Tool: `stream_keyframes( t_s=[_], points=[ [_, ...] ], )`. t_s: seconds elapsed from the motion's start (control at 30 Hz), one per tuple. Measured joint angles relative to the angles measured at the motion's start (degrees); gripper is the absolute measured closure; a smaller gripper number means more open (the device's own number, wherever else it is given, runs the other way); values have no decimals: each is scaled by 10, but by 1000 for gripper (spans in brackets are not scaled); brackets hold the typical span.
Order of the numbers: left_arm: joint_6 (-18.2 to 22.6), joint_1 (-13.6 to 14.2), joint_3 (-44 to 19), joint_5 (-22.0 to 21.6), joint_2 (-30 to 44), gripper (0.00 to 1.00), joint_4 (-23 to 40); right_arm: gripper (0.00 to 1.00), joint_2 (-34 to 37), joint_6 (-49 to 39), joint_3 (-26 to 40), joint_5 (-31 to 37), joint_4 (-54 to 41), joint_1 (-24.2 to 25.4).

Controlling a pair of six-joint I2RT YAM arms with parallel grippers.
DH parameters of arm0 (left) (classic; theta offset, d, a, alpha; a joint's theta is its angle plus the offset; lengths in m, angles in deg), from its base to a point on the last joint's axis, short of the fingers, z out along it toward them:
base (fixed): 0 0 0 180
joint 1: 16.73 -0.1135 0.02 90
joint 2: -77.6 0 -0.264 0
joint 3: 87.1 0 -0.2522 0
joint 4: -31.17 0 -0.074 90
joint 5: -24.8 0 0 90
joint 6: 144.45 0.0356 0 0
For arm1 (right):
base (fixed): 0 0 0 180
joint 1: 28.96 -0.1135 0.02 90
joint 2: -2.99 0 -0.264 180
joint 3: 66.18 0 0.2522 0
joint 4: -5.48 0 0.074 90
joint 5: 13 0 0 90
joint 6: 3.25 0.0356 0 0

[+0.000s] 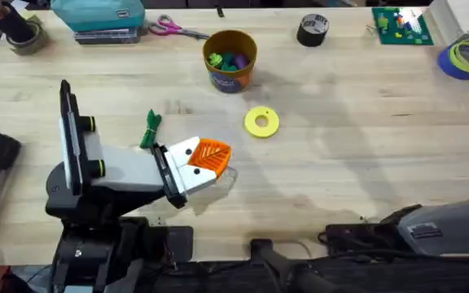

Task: Pick up the gripper from the table and insert it into the empty holder that is missing its gripper. Then pick up a screw, insert it into the mounting hole, and use the screwdriver to tighten it. Finally, clean up the table by picking up the vegetable and placing it into the bucket.

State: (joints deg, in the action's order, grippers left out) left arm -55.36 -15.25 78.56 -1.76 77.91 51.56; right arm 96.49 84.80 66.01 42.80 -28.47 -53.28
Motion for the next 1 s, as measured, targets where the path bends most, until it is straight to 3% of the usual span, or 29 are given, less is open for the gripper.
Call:
stream_keyframes(
  t_s=[0.5,0.8,1.0],
  points=[
    [0,0,0,0,0,996,0,977,-3,123,-206,-121,274,0],
    [0,0,0,0,0,996,0,977,-99,198,-382,-191,510,0],
    [0,0,0,0,0,996,0,977,-116,230,-410,-288,567,-8]
  ],
)
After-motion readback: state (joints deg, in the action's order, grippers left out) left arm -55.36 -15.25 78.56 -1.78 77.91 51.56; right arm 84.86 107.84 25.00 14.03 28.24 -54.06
